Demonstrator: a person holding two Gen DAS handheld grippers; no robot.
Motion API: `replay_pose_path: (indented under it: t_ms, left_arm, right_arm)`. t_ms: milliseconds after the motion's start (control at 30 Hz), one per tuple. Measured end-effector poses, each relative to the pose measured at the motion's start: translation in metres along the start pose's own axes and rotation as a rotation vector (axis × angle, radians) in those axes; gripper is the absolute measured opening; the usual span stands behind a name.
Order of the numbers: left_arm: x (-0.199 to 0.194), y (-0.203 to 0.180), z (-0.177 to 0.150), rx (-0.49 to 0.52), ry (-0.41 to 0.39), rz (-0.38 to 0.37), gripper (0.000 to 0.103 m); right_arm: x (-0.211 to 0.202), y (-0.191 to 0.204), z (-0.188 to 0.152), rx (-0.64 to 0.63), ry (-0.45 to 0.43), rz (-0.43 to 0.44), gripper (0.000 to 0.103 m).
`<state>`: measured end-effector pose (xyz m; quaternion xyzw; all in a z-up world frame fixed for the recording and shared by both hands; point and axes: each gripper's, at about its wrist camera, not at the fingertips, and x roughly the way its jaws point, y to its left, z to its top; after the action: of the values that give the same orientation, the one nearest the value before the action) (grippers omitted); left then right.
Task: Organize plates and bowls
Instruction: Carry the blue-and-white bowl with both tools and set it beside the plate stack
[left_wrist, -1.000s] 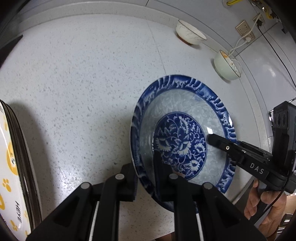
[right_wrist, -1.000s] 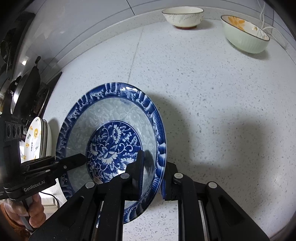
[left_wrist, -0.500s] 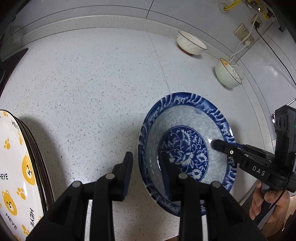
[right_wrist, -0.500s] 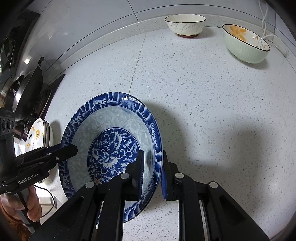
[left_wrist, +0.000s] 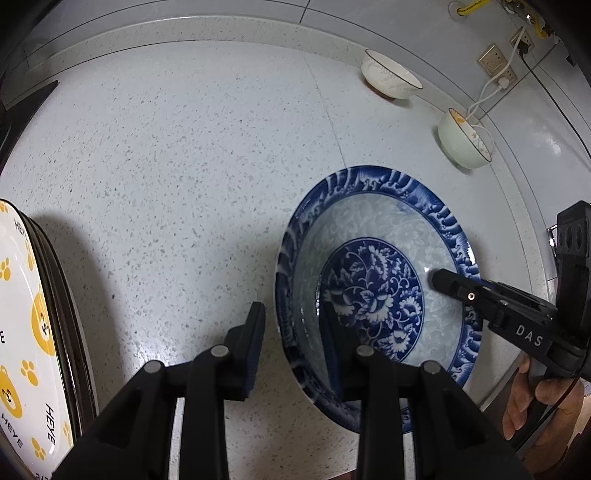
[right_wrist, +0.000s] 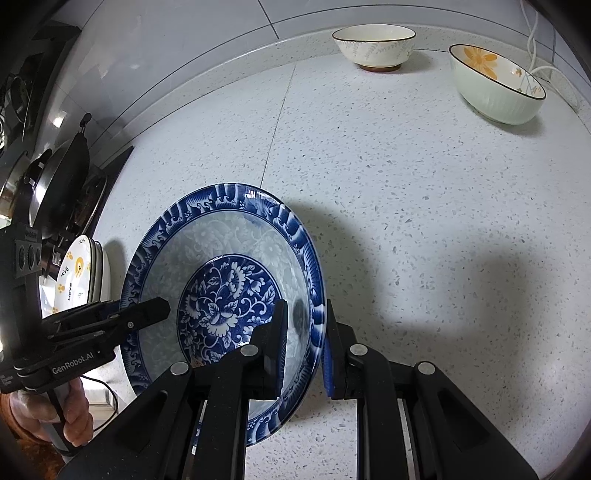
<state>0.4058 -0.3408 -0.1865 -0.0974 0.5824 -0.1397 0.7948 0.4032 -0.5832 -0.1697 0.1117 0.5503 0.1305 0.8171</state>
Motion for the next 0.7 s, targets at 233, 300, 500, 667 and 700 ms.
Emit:
replay_pose_path:
  t_ms: [233, 300, 500, 667, 700]
  left_arm:
    - [0.005, -0.001, -0.003, -0.002, 0.003, 0.000, 0.023]
    - [0.004, -0.001, -0.004, 0.006, -0.002, 0.006, 0.021]
    - [0.004, -0.004, -0.003, 0.021, -0.011, 0.016, 0.017]
    - [0.003, -0.006, -0.003, 0.031, -0.018, 0.023, 0.015]
    - [0.003, -0.006, -0.003, 0.031, -0.017, 0.024, 0.015]
  right_arm:
    - [0.001, 0.003, 0.001, -0.023, 0.011, -0.012, 0.017]
    - [0.003, 0.005, 0.000, -0.025, 0.017, -0.011, 0.017]
    - [0.009, 0.011, -0.002, -0.046, 0.031, -0.024, 0.017]
    - [0.013, 0.014, -0.001, -0.051, 0.033, -0.025, 0.017]
    - [0.013, 0.015, -0.001, -0.050, 0.032, -0.024, 0.017]
